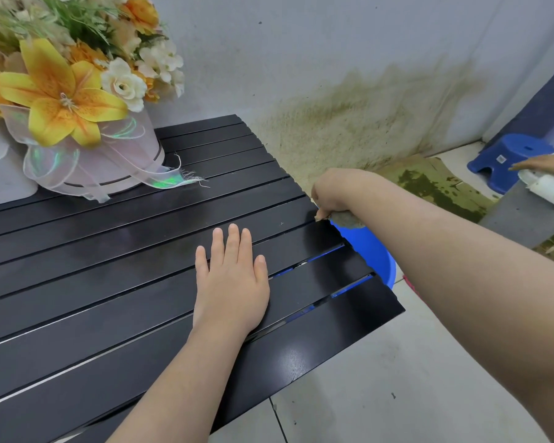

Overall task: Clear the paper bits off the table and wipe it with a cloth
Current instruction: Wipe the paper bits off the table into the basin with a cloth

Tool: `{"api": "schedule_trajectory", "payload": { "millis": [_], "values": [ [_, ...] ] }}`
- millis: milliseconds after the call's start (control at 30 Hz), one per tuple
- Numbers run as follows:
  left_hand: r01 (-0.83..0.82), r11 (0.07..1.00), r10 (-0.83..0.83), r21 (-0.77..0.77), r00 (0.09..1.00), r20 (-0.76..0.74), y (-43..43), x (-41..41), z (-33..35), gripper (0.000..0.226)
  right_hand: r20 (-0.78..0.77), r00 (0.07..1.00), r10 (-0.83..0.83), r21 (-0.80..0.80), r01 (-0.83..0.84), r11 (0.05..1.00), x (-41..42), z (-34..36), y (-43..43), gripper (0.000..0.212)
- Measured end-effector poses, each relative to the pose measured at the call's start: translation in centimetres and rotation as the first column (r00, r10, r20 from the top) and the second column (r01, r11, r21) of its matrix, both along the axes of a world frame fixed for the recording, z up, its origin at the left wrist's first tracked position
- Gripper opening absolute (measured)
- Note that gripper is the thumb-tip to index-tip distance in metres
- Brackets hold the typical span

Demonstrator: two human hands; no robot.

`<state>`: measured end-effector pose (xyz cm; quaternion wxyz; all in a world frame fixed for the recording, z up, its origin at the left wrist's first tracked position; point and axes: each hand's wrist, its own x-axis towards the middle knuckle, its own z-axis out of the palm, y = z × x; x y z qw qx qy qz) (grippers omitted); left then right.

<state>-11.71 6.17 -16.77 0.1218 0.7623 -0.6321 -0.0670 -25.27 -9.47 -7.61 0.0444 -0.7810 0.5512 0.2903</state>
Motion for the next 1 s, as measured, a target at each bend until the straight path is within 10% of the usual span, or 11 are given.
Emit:
{"api": "schedule_trajectory", "payload": {
  "millis": [400, 600, 1000],
  "values": [
    [-0.001, 1.0, 0.001, 0.01, 1.0, -0.006, 0.0, -0.1, 0.1, 0.055, 0.019, 0.973, 0.231, -0.275, -0.217, 0.937, 0.9, -2.4, 2.9, 0.025],
    [0.004, 1.0, -0.004, 0.012, 1.0, -0.009, -0.1, 0.0, 0.0, 0.055, 0.364, 0.93, 0.053, -0.149, 0.001, 0.989, -1.4, 0.5, 0.8, 0.012],
    [-0.011, 0.999, 0.01, -0.051, 1.0, -0.02, 0.1, -0.3, 0.0, 0.053, 0.124, 0.977, 0.171, -0.309, -0.126, 0.943, -0.9, -2.5, 1.7, 0.028]
  ]
}}
